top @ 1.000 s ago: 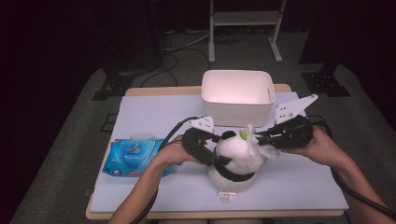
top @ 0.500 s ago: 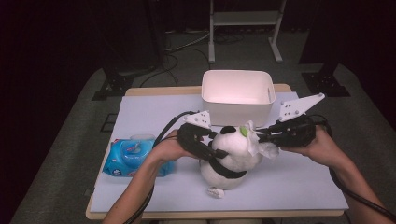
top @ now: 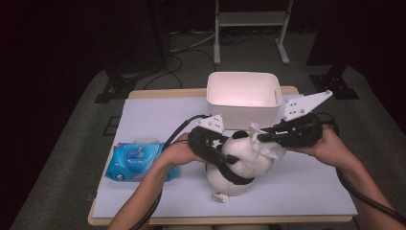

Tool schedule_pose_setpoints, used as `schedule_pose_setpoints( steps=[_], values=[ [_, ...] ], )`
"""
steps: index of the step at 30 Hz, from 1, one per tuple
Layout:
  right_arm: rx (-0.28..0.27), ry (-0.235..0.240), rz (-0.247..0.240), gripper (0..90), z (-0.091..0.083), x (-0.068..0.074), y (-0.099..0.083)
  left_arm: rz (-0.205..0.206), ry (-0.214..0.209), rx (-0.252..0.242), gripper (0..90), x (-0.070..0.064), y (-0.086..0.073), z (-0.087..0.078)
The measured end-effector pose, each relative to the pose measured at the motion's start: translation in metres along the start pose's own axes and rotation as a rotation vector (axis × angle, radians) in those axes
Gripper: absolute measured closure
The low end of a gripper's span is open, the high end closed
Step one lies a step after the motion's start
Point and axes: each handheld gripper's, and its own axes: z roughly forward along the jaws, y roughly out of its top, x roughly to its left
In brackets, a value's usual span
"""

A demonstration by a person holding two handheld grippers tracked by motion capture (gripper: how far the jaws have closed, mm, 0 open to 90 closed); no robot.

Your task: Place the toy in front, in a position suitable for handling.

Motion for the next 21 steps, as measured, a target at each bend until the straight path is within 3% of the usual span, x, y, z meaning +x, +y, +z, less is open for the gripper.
schedule_pose_setpoints(
  steps=[2, 7, 14, 21],
  values=[
    [-0.005, 0.012, -0.009, 81.5, 0.003, 0.001, 0.006, 0.013, -0.004, 0.009, 36.4, -0.002, 0.004, 0.004],
    [0.045, 0.004, -0.041, 81.4, 0.011, 0.002, 0.013, 0.007, -0.001, 0.017, 36.2, 0.0, 0.005, 0.006],
    [0.117, -0.05, -0.025, 81.2, 0.005, -0.001, -0.001, 0.008, -0.011, 0.014, 36.1, 0.0, 0.003, 0.009],
    [0.123, -0.048, 0.01, 81.1, 0.001, -0.003, -0.015, 0.012, -0.011, 0.014, 34.7, -0.001, 0.005, 0.013]
  ],
)
